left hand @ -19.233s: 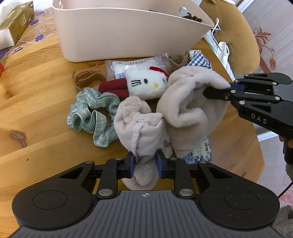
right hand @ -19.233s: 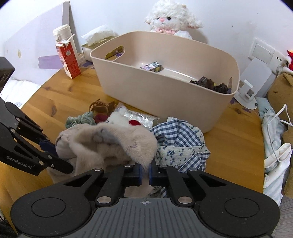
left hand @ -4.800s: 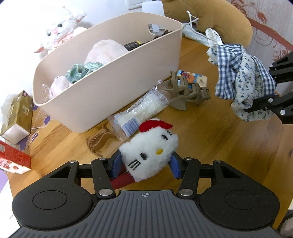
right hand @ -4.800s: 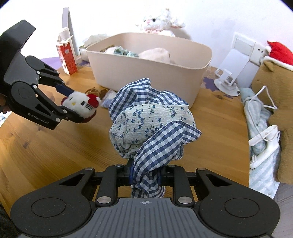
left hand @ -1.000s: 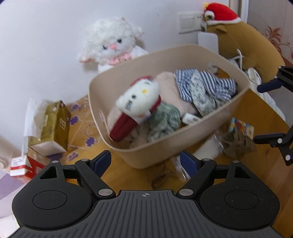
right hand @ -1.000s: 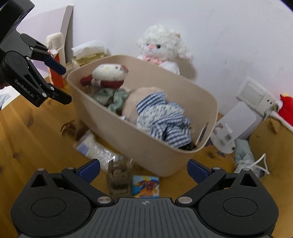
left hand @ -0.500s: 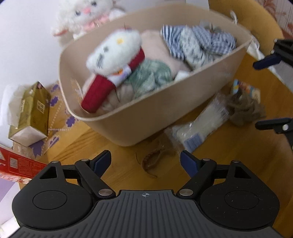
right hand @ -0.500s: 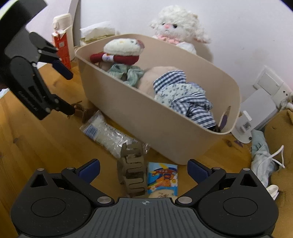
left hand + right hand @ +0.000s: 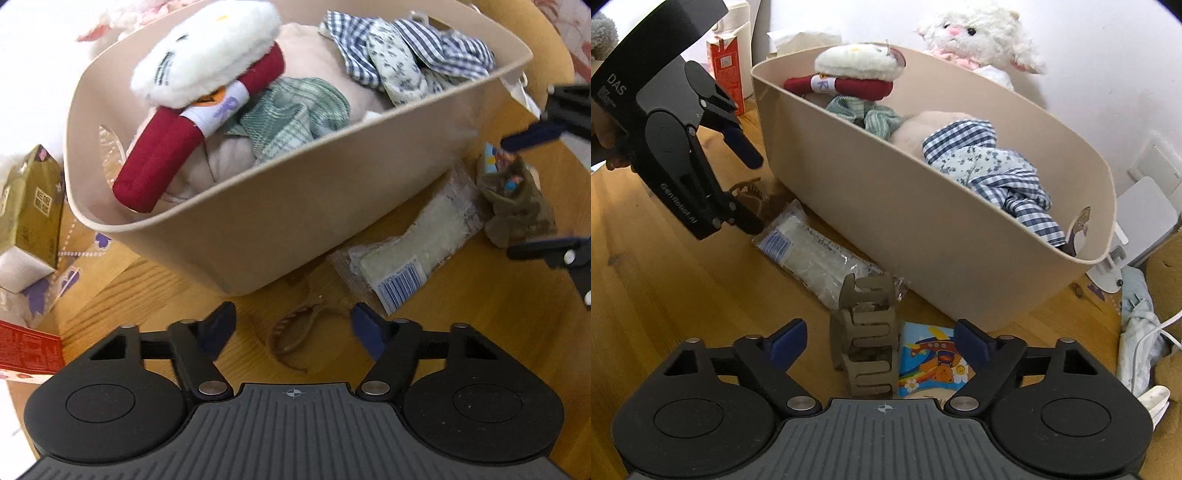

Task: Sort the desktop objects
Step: 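Grasp the tan claw clip with the right tool while the left tool grasps the brown hair clip, then carry the tan claw clip and brown hair clip over the basket and release them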

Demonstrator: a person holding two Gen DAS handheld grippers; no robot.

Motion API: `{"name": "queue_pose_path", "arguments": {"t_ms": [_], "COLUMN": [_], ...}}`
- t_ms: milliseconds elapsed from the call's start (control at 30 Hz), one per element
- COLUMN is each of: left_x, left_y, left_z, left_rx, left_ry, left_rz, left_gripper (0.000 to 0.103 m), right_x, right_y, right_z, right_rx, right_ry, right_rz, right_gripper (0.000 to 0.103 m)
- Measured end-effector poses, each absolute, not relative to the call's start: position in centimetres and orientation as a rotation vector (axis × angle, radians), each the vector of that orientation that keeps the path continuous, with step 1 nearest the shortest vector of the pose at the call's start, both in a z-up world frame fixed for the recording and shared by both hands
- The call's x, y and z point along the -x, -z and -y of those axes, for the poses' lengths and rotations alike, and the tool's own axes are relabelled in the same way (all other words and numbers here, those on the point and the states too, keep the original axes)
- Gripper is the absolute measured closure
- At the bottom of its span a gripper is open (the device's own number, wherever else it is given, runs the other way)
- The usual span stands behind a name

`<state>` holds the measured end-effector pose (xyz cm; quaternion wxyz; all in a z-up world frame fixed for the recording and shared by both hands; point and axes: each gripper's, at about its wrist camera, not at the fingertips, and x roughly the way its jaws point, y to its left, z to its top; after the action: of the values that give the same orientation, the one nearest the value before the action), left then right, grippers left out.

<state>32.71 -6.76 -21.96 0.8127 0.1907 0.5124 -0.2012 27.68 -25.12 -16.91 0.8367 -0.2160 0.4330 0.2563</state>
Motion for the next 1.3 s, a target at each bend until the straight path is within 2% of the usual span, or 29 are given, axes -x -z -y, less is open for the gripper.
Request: {"name": "queue_pose_path", "arguments": {"t_ms": [33,167,400,700,1300], "left_x": [-32.8,-32.9,-32.3,-30.2,-26.1], "left_y": [22.0,22.0,22.0,21.7,16.4], "left_z": [6.6,6.5,6.1,5.4,5.2], "left_rx": [-0.389,-0.383,-0.378,-0.360,-0.397], "left_ry": [0.439,0.451,0.439,0.419,0.419], "left_rz": [-1.098,-1.102,-1.110,-1.101,-0.976], "left_gripper": [0.042,0.042,0.043,0.043,0.043], "right_x": [-27.7,-27.9,-27.8,-26.3,-23.1], "right_y": [17.0,17.4,17.4,17.2,13.9], "right_z": [25.1,24.9,24.7,24.6,24.6], "right_rx": [0.462,0.466,0.472,0.469,0.468], "right_ry": [-0.545,-0.561,-0.572,-0.575,-0.545], "right_rz": [-0.921,-0.944,-0.959,-0.966,-0.890], "right_gripper": [0.022,0.035,0.064,0.071,0.073]}}
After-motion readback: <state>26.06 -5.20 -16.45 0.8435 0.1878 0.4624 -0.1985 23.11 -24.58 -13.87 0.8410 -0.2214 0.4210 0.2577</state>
